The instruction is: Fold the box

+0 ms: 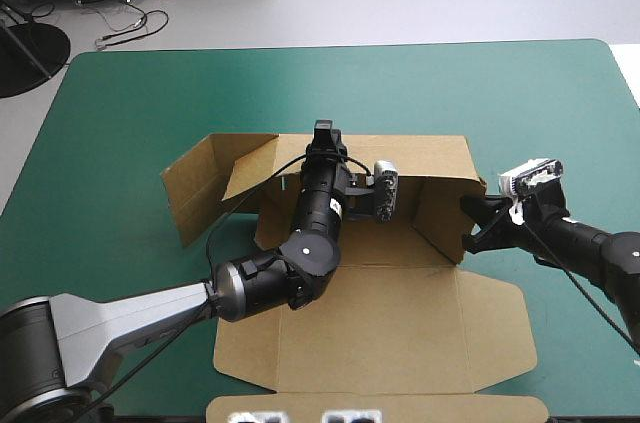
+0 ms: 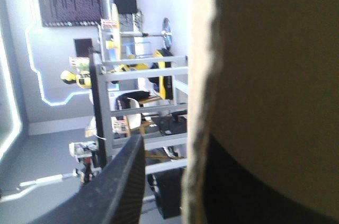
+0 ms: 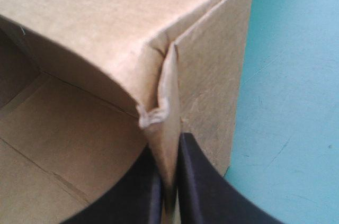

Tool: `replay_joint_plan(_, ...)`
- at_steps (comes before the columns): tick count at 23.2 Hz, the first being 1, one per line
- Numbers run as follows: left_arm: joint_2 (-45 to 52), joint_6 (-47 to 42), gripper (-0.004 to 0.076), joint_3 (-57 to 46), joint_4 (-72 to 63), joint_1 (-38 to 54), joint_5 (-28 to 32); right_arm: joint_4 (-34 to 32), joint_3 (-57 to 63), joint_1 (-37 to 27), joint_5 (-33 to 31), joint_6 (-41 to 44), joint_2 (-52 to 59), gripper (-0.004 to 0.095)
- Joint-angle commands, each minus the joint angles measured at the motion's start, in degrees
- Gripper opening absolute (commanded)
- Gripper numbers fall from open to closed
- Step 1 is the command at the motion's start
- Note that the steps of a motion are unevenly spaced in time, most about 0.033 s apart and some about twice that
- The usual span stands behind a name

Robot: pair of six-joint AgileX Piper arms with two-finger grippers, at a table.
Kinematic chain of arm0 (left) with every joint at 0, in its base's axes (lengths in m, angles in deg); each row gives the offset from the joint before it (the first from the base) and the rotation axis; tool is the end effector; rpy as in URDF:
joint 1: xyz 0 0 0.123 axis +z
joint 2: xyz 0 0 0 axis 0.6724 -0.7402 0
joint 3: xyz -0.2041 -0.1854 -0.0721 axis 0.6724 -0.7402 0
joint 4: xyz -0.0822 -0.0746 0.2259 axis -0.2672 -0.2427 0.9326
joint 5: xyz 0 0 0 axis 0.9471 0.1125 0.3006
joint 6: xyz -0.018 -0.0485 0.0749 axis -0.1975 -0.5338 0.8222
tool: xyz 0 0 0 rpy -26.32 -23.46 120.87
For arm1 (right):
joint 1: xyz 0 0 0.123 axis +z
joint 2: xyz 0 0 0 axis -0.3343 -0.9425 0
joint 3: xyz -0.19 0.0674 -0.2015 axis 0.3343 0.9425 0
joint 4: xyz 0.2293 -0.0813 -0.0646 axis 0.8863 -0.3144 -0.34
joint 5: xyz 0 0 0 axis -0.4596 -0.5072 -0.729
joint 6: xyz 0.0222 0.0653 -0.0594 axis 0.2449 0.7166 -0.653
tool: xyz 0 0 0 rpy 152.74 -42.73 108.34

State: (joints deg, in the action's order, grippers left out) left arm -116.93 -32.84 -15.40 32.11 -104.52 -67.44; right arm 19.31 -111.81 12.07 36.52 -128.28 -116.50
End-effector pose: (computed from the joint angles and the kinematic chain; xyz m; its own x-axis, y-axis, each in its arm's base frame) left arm 0.2272 -0.2841 0.3082 0.1725 0.9830 -0.0622 0.2621 0.0151 0.9649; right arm 0.2063 0.0299 0.2621 -0.5273 -0.1493 -0.8364 -0.5260 0.8305 0.1833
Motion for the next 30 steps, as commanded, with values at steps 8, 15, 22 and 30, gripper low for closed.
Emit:
replay_joint_plan(8,2.4,-5.9,0.0384,1.2,8.9,0.7,1.0,-3.2,-0.9,0.0,-4.0,2.6,0.6,0.0)
replay_joint_plan(15,2.4,-11.3,0.0384,1.2,7.6,-3.2,1.0,-3.6,-0.9,0.0,-3.7,2.7,0.6,0.0)
replay_joint_plan(22,2.5,-15.3,0.0336,1.4,8.4,-15.6,-7.9,-3.6,-0.9,0.0,-1.4,2.7,0.6,0.0)
replay_joint_plan(30,9.9,-29.4,-0.001,4.7,16.3,-19.9,-7.1,-3.6,-0.9,0.0,-0.4,2.7,0.6,0.0)
